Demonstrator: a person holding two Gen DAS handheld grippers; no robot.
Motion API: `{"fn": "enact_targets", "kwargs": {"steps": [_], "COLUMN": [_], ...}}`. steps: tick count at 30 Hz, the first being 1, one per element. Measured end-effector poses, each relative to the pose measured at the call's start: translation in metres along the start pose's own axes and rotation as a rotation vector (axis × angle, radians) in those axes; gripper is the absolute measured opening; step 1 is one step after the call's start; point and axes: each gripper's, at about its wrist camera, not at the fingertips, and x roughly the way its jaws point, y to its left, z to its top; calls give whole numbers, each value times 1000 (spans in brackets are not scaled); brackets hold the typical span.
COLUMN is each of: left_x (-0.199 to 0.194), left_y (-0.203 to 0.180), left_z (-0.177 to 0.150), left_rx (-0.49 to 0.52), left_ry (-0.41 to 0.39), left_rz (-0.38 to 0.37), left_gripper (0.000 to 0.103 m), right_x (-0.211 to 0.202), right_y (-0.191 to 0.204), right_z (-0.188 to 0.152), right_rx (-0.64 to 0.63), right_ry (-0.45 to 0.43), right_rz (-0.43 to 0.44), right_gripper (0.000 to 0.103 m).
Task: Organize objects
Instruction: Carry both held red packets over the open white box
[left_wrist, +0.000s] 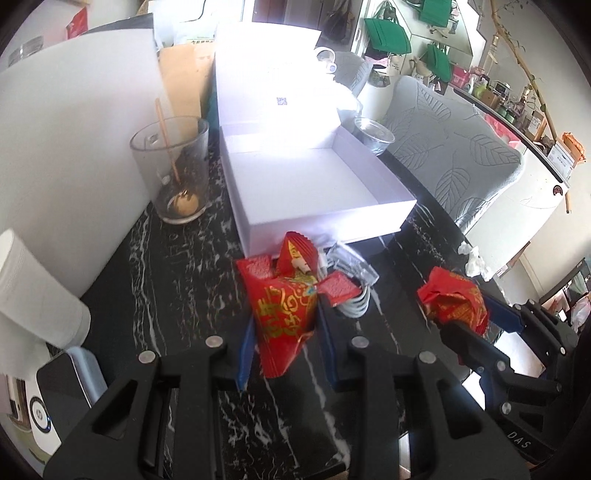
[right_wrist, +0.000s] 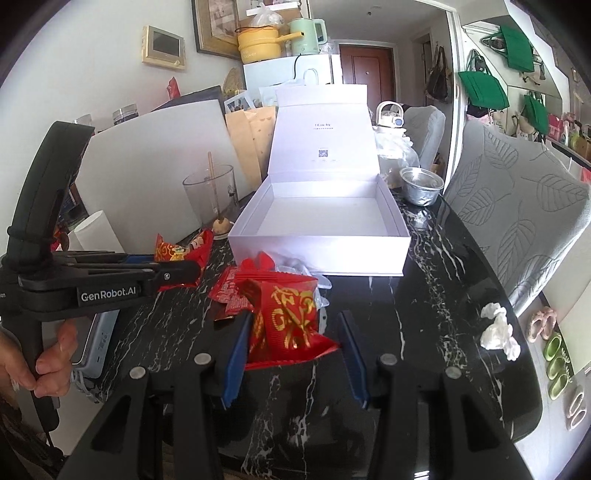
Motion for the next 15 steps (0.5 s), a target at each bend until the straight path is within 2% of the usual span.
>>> {"fn": "enact_targets", "kwargs": {"steps": [15], "left_x": [27], "left_y": [-12], "left_z": [71], "left_rx": [34], "left_ry": [-16], "left_rz": [10], "left_gripper": [29], "right_x": [31], "right_y": [-21], "right_z": [69], "right_rx": [-53], "right_ry": [-39], "right_rz": [-10], "right_gripper": [47]}}
